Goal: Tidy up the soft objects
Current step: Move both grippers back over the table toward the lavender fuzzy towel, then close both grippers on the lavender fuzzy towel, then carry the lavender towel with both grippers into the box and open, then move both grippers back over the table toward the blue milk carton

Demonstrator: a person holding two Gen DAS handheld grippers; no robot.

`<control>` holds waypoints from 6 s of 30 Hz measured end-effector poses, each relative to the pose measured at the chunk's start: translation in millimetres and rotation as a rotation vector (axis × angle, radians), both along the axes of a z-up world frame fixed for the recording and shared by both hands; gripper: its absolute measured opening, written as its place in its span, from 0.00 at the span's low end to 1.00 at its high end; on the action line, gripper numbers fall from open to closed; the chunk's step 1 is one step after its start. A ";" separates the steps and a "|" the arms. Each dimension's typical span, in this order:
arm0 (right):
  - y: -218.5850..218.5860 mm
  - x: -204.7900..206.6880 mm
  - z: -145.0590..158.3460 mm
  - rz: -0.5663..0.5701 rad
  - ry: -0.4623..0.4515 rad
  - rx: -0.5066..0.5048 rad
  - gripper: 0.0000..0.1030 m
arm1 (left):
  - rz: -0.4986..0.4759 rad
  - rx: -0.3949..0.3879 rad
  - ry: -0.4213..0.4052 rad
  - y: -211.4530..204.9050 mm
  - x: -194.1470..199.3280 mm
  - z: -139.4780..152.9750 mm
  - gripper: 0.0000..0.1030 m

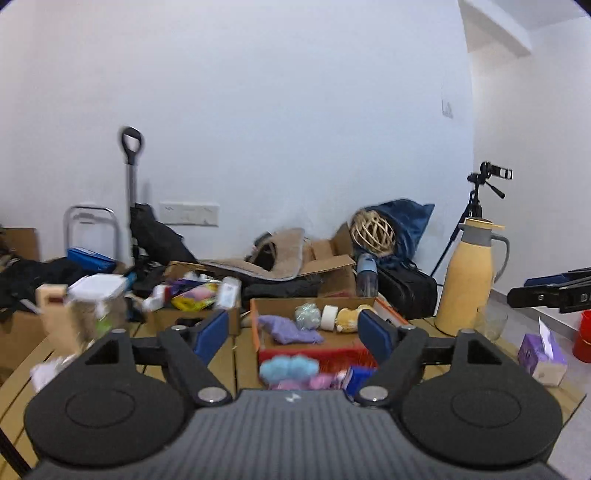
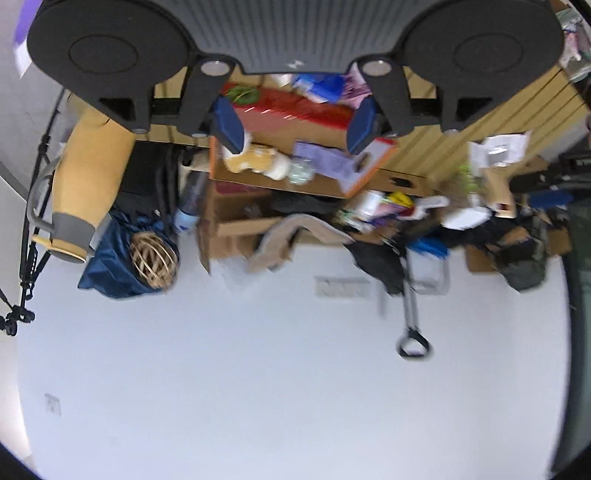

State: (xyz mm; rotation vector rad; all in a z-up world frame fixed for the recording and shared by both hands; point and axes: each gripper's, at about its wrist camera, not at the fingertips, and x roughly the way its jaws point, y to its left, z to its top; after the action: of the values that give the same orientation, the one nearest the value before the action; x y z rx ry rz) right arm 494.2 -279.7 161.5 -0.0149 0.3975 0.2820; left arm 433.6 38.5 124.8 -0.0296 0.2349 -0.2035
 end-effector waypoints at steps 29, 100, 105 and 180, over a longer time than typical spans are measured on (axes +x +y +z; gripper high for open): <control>80.2 16.9 -178.2 0.044 0.197 0.043 0.74 | -0.073 -0.002 0.265 -13.7 62.4 -137.0 0.90; -2.8 293.0 -100.9 0.005 0.242 0.313 0.16 | -0.216 -0.372 0.453 -108.3 354.2 -86.5 0.23; -3.6 375.3 -136.7 -0.062 0.355 0.238 0.16 | -0.154 -0.340 0.544 -128.6 416.0 -128.7 0.24; 14.0 -125.8 -140.5 -0.028 0.112 0.102 0.93 | 0.020 0.024 0.099 14.1 -78.5 -93.1 1.00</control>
State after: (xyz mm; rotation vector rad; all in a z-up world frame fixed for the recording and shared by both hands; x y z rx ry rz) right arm 368.4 -265.6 21.0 0.1064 0.4943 0.2756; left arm 355.1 52.6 31.7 -0.0181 0.3356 -0.1791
